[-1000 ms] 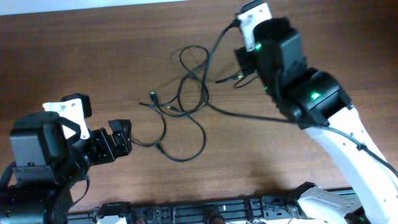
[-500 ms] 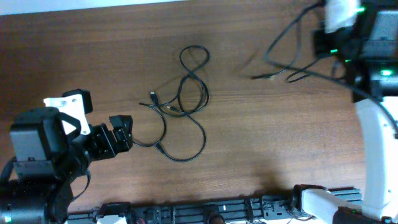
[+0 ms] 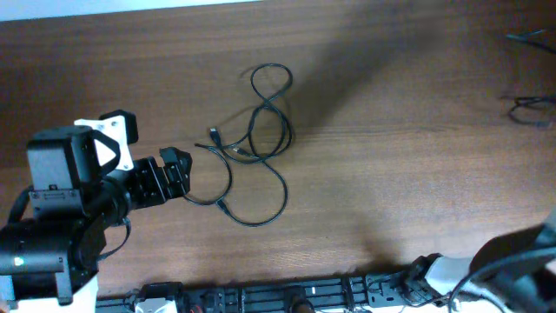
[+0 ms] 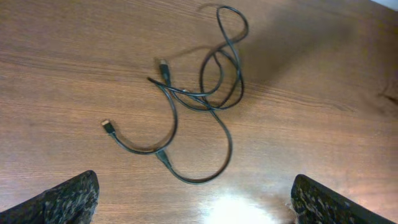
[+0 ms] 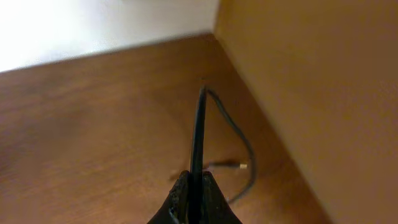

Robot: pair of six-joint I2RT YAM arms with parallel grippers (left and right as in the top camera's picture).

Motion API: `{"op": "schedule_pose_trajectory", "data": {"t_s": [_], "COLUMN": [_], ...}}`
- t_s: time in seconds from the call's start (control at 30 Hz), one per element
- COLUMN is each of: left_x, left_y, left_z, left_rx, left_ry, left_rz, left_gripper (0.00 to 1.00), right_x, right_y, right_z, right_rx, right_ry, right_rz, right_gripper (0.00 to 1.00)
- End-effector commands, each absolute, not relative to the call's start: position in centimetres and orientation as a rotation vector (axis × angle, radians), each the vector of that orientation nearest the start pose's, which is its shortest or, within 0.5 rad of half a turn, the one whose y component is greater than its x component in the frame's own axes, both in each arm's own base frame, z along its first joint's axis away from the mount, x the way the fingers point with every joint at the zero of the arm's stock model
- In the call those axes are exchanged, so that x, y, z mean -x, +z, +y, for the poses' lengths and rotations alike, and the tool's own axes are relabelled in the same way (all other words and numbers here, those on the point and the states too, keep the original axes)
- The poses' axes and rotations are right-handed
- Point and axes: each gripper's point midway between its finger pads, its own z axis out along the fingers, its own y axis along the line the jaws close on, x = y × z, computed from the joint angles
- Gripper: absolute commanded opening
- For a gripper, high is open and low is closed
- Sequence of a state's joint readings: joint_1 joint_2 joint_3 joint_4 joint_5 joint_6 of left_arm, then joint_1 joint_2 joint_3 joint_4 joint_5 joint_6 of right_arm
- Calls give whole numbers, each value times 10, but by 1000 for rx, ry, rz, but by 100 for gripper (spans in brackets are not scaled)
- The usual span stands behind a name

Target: Untangle cables

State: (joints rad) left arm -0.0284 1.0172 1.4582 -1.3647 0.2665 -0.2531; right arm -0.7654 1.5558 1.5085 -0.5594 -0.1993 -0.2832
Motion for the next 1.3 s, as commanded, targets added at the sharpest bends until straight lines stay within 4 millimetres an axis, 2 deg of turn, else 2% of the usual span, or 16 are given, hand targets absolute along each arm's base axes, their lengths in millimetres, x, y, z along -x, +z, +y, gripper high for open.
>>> {"op": "schedule_pose_trajectory", "data": {"t_s": [0.0, 0.13, 0.23, 0.37, 0.4, 0.43, 0.47, 0.6, 0.8, 0.93, 1.0, 1.07, 1.13, 1.2, 1.27], "left_x": [-219, -216, -215, -214, -214, -214, -214, -214, -215, -216, -220, -222, -224, -225, -224], "left_y": [307, 307, 307, 306, 306, 306, 306, 306, 307, 308, 311, 314, 315, 317, 320], "left_z": [-61, -65, -67, -67, -67, -67, -67, -67, -67, -67, -68, -69, -69, -72, -78], "left_rx": [131, 121, 124, 127, 127, 127, 127, 127, 125, 122, 114, 107, 103, 56, 2], "left_ry": [-518, -556, -576, -577, -576, -576, -576, -576, -576, -575, -576, -583, -582, -593, -626], "left_rz": [2499, 2507, 2512, 2515, 2513, 2513, 2513, 2513, 2510, 2501, 2481, 2466, 2457, 2445, 2430], "left_gripper": [99, 99, 99, 99, 99, 99, 99, 99, 99, 99, 99, 99, 99, 99, 99], "right_x": [-347, -330, -313, -267, -261, -258, -255, -267, -286, -320, -343, -362, -378, -395, -401], "right_y": [265, 246, 245, 253, 250, 247, 243, 230, 213, 211, 213, 220, 230, 233, 231], "right_z": [-329, -363, -391, -435, -440, -442, -443, -430, -397, -355, -321, -281, -246, -208, -178], "right_rx": [-593, -689, -780, -1059, -1096, -1130, -1176, -1156, -1121, -989, -879, -670, -531, -429, -319], "right_ry": [-389, -446, -492, -634, -623, -611, -587, -446, -294, -38, 148, 325, 473, 578, 616], "right_rz": [2158, 2166, 2114, 1966, 1950, 1939, 1921, 1961, 2062, 2108, 2124, 2145, 2129, 2141, 2180], "right_gripper": [4, 4, 4, 4, 7, 50, 99, 99, 99, 99, 99, 99, 99, 99, 99]}}
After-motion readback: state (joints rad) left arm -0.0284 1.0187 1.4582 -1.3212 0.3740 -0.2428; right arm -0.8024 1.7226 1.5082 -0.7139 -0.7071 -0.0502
